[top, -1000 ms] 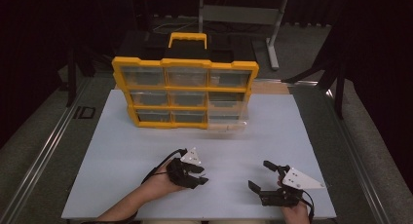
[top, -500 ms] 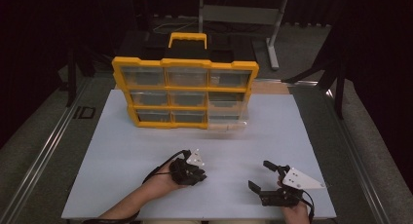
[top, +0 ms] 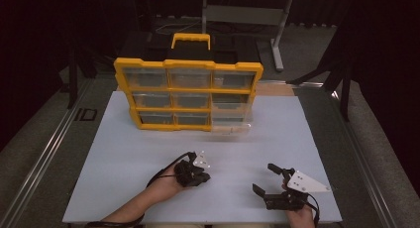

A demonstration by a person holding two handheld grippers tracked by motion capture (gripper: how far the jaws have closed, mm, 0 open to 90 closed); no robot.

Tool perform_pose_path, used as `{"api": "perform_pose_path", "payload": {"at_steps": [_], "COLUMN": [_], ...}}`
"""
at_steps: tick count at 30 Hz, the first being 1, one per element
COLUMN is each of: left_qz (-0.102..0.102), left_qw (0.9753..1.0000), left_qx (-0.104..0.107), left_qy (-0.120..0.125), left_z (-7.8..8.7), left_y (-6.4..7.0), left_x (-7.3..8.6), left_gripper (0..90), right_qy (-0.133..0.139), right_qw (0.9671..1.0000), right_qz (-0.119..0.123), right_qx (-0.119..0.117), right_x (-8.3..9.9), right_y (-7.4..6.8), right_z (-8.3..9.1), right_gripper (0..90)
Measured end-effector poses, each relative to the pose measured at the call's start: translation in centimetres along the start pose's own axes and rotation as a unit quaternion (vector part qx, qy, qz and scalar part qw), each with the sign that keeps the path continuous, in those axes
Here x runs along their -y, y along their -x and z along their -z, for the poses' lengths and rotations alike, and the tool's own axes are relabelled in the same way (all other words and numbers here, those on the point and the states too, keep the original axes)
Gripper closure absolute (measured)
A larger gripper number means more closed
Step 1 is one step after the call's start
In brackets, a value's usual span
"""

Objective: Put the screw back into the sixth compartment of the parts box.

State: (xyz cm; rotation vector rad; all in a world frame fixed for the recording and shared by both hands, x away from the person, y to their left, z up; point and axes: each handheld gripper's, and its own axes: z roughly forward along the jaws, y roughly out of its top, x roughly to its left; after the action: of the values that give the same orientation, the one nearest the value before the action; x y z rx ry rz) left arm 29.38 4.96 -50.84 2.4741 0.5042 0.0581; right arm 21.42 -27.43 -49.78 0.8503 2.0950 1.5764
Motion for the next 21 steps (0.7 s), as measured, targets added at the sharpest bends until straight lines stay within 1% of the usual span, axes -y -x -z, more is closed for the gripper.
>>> {"api": "perform_pose_path", "payload": {"at_steps": [2, 5, 7, 9, 10, 12, 13, 15, 17, 18, 19, 20, 21], "left_qz": [0.0, 0.003, 0.004, 0.004, 0.004, 0.003, 0.007, 0.003, 0.006, 0.006, 0.006, 0.0, 0.0], "left_qw": [1.0, 0.9999, 0.9998, 0.9998, 0.9996, 0.9996, 0.9993, 0.9991, 0.9987, 0.9987, 0.9983, 0.9984, 0.998], "left_qx": [-0.002, 0.0, 0.002, -0.001, -0.003, -0.002, -0.006, -0.007, -0.007, -0.007, -0.011, -0.012, -0.018], "left_qy": [0.005, 0.01, 0.018, 0.022, 0.026, 0.029, 0.037, 0.041, 0.049, 0.049, 0.057, 0.056, 0.06], "left_z": [0.0, 0.2, 0.8, 1.1, 1.5, 2.0, 2.3, 2.8, 3.4, 3.4, 4.0, 4.3, 4.6], "left_y": [0.1, 0.1, -0.1, -0.2, -0.3, -0.3, -0.1, -0.1, -0.1, -0.1, -0.1, -0.2, -0.2], "left_x": [0.1, 0.1, 0.1, 0.0, 0.0, -0.2, -0.2, -0.3, -0.5, -0.5, -0.6, -0.7, -0.8], "left_gripper": [88.6, 88.6, 88.6, 88.6, 88.6, 88.6, 88.6, 88.6, 88.6, 88.6, 88.6, 88.6, 88.6], "right_qy": [0.0, 0.001, 0.0, 0.0, 0.0, 0.0, 0.0, 0.0, 0.0, 0.0, 0.0, -0.001, -0.001], "right_qw": [1.0, 1.0, 1.0, 1.0, 1.0, 1.0, 1.0, 1.0, 1.0, 1.0, 1.0, 1.0, 1.0], "right_qz": [0.0, 0.0, 0.0, 0.0, 0.0, 0.0, 0.001, 0.001, 0.0, 0.0, 0.001, 0.0, 0.001], "right_qx": [0.0, 0.0, 0.0, 0.0, 0.0, 0.0, 0.0, 0.0, 0.001, 0.001, 0.001, 0.001, 0.001], "right_x": [0.0, 0.0, 0.0, 0.0, 0.0, 0.0, 0.0, 0.0, 0.0, 0.0, 0.0, 0.0, 0.0], "right_y": [0.0, 0.0, 0.0, 0.0, 0.0, 0.0, 0.0, 0.0, 0.0, 0.0, 0.0, 0.0, 0.0], "right_z": [0.0, 0.0, 0.0, 0.0, 0.0, 0.0, 0.0, 0.0, 0.0, 0.0, 0.0, 0.0, 0.0], "right_gripper": [10.5, 10.5, 10.6, 10.6, 10.5, 10.6, 10.5, 10.5, 10.6, 10.6, 10.5, 10.5, 10.6]}}
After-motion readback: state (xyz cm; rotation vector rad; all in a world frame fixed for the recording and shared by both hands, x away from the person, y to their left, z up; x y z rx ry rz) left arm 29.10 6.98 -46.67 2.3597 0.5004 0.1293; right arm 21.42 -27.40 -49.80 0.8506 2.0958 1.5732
